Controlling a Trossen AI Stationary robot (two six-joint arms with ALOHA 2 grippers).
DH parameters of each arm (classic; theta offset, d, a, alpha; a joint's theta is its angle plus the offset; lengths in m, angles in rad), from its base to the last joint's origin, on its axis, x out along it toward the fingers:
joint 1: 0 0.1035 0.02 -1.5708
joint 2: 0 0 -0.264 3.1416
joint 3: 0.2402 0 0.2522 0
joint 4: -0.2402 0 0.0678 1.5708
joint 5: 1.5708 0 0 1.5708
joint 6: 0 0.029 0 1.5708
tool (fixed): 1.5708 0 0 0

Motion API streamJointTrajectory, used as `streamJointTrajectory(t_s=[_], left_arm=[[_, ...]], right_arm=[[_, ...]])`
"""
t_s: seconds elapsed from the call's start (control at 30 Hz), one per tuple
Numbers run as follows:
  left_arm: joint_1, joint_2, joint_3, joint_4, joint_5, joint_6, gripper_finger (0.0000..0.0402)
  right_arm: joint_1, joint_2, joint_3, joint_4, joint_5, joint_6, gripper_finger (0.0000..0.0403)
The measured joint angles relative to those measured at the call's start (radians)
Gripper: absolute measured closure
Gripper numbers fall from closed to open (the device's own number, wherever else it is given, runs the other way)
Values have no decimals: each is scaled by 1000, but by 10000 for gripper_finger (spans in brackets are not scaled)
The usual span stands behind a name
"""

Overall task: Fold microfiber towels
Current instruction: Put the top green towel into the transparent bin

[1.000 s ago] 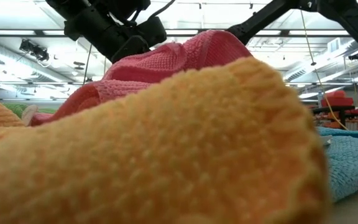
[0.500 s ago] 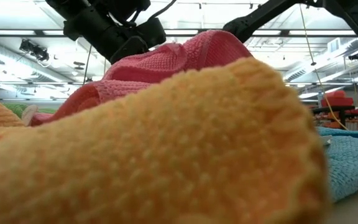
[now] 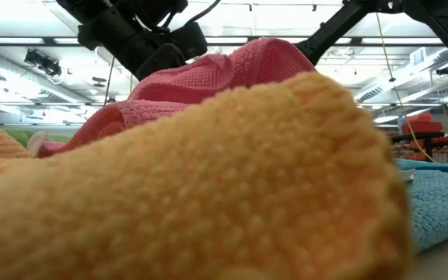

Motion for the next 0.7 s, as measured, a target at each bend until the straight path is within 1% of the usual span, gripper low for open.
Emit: streamJointTrajectory(t_s=[0.13, 0.33, 0.53, 0.7], left_arm=[[0, 0, 0, 1, 0, 1, 230], [0, 0, 0, 0, 0, 2, 230], [0, 0, 0, -2, 0, 1, 230], [-1, 0, 0, -5, 0, 1, 230]], right_arm=[[2, 0, -24, 2, -3, -9, 183], [1, -10, 55, -68, 0, 30, 183], [-8, -6, 62, 60, 10, 31, 183], [-29, 2, -7, 120, 22, 35, 183]])
